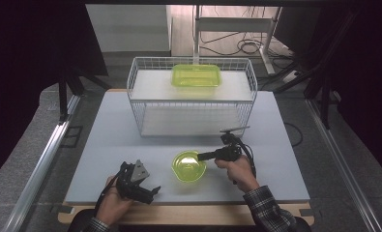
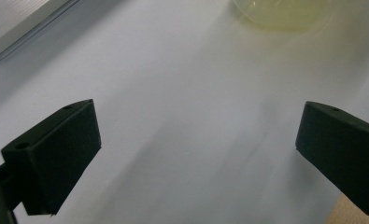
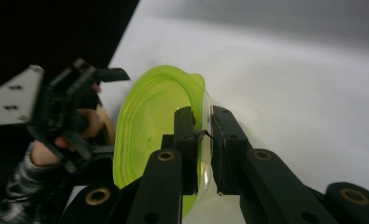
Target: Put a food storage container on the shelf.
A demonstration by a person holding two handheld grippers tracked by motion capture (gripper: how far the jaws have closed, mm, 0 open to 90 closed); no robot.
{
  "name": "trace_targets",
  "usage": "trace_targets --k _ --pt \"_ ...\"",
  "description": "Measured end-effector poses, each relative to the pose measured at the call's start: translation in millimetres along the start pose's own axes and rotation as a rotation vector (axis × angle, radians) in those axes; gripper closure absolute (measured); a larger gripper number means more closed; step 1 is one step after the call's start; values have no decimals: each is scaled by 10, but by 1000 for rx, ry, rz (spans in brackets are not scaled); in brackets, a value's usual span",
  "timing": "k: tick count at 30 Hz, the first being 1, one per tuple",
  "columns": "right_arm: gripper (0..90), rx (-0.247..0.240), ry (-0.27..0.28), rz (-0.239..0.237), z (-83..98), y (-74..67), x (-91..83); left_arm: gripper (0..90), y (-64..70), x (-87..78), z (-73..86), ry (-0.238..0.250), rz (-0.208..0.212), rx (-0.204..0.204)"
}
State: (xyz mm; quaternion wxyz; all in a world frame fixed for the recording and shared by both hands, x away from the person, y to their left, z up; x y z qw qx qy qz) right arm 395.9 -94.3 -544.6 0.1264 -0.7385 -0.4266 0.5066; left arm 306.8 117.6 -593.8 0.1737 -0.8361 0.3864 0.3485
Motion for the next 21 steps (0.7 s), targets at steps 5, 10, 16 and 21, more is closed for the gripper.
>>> trace_targets --k 5,10,16,21 --pt "814 0 38 -15 -73 -42 -113 0 -13 -10 -3 6 -3 -10" --pt "814 8 82 -38 -153 -77 -245 0 -19 -12 0 6 -1 -18" --pt "814 16 120 -47 -244 -98 -380 0 -16 -9 2 2 2 -20" --pt "814 11 145 -49 -333 -156 -489 0 -14 -6 4 0 3 -19"
Point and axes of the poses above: each handheld gripper's, and its own axes: x roughly forward along the jaws, z roughly out of its underside, y roughly to its right, the point moved 9 cm from there along x, roughly forward along the jaws, and after that the axes turned 8 degrees about z, right-handed, at the moved point
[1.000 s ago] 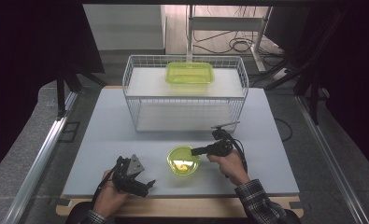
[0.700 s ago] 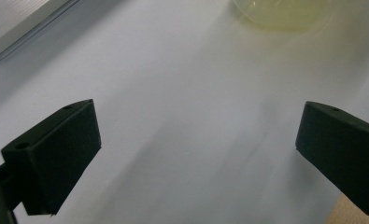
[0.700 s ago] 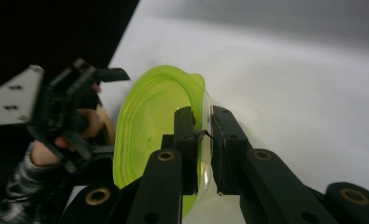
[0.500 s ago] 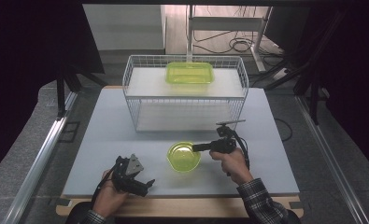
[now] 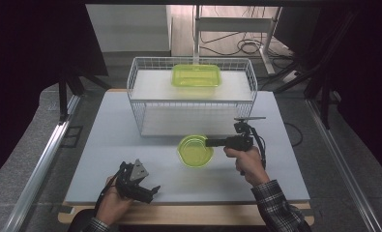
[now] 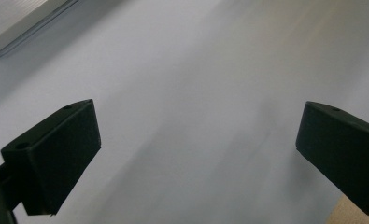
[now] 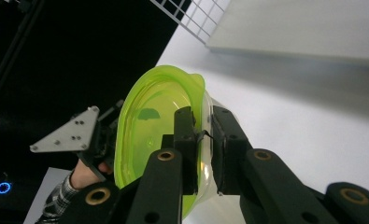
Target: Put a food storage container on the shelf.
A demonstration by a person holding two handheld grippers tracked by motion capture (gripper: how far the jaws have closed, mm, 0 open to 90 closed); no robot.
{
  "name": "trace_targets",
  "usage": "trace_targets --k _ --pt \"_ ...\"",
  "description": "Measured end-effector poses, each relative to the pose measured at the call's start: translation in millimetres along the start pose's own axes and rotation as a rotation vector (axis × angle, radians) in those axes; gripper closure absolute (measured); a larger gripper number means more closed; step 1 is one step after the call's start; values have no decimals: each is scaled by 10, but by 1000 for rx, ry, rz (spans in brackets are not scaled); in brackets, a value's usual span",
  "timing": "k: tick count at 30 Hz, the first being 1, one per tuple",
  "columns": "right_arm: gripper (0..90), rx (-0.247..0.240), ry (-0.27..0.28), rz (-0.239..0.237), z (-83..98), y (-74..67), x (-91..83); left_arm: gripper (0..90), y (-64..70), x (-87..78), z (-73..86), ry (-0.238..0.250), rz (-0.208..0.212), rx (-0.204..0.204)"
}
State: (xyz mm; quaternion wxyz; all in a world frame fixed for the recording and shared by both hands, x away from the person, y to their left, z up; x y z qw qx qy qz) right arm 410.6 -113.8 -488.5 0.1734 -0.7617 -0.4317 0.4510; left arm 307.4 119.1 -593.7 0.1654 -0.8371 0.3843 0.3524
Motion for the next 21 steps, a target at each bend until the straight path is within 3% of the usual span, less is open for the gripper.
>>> trace_targets --k 21 --pt "814 -10 79 3 -383 -173 -292 0 -8 0 5 3 7 -16"
Point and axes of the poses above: each handheld gripper's, and its own axes: x roughly forward along the jaws, z roughly out of its underside, y roughly to its right, the point moved 9 cm from there along x, roughly forward along the jaws, and after that the axes turned 8 degrees about z, right-handed, at the moved point
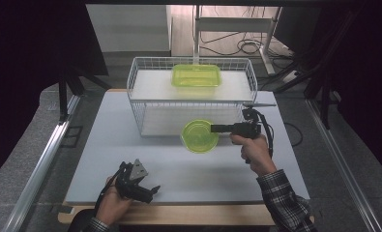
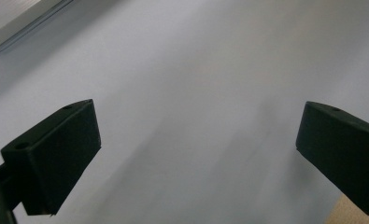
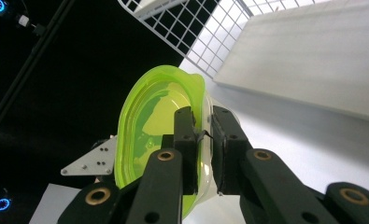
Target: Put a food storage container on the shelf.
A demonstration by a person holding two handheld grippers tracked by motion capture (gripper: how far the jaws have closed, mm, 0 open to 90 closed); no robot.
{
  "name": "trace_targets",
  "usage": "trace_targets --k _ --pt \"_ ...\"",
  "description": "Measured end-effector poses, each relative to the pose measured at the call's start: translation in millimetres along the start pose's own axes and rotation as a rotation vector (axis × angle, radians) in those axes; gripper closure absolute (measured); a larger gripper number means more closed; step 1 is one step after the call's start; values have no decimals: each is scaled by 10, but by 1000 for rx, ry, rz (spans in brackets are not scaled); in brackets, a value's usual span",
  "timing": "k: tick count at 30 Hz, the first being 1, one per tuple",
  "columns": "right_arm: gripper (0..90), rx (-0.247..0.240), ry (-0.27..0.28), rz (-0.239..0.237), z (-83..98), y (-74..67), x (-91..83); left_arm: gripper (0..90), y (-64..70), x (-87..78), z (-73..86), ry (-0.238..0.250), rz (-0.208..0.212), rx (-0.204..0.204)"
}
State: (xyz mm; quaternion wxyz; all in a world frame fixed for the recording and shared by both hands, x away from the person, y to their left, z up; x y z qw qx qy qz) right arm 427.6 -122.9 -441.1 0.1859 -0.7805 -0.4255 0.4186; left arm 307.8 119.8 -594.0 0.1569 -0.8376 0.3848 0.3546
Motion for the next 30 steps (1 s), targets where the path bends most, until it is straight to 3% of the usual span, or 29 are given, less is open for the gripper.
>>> trace_targets --k 30 --pt "815 -1 94 5 -541 -235 -328 0 0 5 5 -5 2 4"
Point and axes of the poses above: each handheld gripper's, and its own axes: x roughly forward along the jaws, z roughly out of its underside, y roughly to its right, the point moved 9 cm from there along x, roughly forward along the jaws, and after that the axes turned 8 degrees about z, right-handed, at the moved point
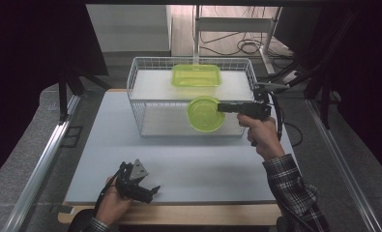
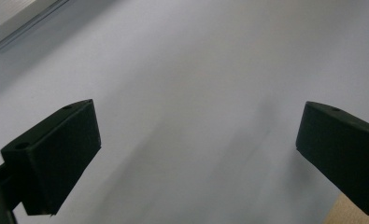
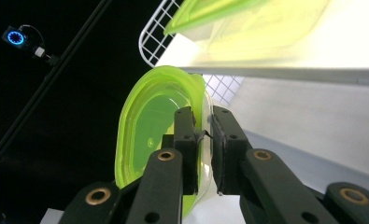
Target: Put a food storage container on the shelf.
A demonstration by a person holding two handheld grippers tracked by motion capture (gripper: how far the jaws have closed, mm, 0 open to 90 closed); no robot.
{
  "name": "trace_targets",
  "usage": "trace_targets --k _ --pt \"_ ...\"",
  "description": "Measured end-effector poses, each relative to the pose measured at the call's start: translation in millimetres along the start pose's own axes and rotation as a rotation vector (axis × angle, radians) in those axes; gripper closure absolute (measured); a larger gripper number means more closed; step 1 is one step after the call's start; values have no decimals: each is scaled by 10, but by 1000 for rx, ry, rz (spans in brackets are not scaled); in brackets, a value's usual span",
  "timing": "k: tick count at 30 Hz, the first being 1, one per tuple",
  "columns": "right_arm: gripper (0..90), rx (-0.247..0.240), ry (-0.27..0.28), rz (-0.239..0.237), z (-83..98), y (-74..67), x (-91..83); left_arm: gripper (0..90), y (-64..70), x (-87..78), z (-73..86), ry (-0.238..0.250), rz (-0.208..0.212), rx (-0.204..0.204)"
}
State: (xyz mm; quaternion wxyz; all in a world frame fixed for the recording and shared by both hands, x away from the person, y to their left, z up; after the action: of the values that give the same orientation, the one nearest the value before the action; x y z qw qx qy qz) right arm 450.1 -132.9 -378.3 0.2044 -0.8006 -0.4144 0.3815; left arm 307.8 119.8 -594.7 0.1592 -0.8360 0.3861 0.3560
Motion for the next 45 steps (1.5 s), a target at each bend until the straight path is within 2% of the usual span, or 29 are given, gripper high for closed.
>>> trace_targets --k 13,23,33,45 --pt "815 -12 39 -2 -251 -150 -65 0 -21 -17 4 6 1 -14" --pt "815 -26 88 6 -509 -294 -96 0 -21 -28 1 9 2 -14" --pt "815 -40 139 52 -822 -395 -53 0 -19 -33 2 13 2 -16" --pt "814 -36 192 129 -1141 -382 111 0 -23 -34 9 9 3 -9"
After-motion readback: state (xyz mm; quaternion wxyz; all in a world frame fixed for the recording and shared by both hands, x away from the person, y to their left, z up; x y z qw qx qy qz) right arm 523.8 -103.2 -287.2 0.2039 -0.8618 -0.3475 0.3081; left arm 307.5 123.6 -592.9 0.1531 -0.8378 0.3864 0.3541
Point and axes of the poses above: each handheld gripper's, and its own axes: x roughly forward along the jaws, z roughly out of its underside, y roughly to its right, the point moved 9 cm from there along x, roughly forward along the jaws, and after that the axes turned 8 degrees about z, right-handed, at the moved point
